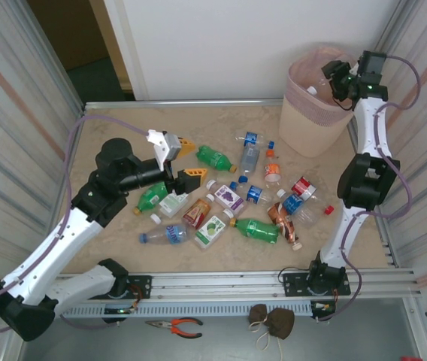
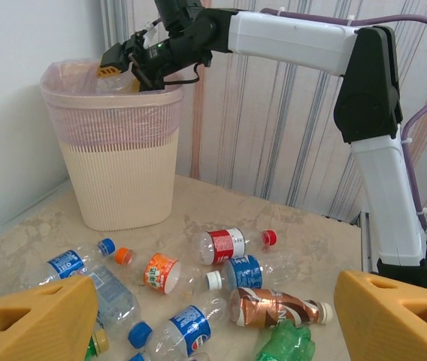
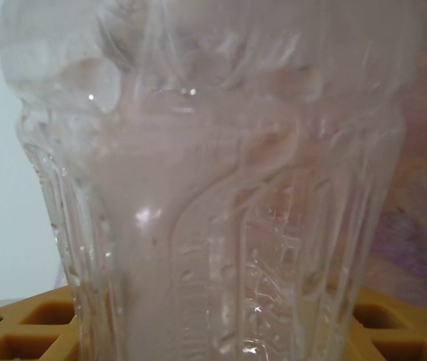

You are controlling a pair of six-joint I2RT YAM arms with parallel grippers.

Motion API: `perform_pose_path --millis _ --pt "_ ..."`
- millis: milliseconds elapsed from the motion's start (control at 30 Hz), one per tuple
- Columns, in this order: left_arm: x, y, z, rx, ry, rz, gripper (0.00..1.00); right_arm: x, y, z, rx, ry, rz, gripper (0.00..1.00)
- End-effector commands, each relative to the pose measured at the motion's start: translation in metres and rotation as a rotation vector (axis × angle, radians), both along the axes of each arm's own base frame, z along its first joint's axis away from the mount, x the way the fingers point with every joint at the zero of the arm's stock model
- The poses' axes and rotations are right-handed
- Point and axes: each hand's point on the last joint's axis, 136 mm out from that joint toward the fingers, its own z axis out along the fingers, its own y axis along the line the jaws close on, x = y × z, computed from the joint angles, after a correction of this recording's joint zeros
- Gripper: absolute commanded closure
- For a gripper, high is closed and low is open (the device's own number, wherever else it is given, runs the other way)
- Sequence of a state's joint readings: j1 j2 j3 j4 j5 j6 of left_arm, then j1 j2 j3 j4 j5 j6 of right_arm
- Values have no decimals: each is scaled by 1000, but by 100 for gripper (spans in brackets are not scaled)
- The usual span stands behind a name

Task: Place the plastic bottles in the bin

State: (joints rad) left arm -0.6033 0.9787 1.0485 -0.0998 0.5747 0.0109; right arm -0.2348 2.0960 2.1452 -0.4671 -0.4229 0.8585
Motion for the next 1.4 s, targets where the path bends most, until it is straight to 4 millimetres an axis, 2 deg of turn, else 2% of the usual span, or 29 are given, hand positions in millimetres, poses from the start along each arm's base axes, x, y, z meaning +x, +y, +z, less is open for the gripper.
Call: perform_pose_path --millis 0,300,467,933,1133,1367 --pt "4 -2 9 -25 -19 -2 18 -17 -20 10 -56 20 -2 53" --pt "9 -6 9 -33 -6 -2 18 -40 -58 8 -197 92 -25 53" --pt "10 -6 8 -25 -5 1 18 -47 -72 8 -242 114 -34 53" --pt "10 -6 7 -15 0 1 18 -62 -84 4 -441 201 14 54" --pt "12 -5 5 -11 0 7 18 -71 -100 4 -589 275 -26 54" --pt "12 -4 3 1 3 15 18 -75 -105 9 -784 335 -44 55"
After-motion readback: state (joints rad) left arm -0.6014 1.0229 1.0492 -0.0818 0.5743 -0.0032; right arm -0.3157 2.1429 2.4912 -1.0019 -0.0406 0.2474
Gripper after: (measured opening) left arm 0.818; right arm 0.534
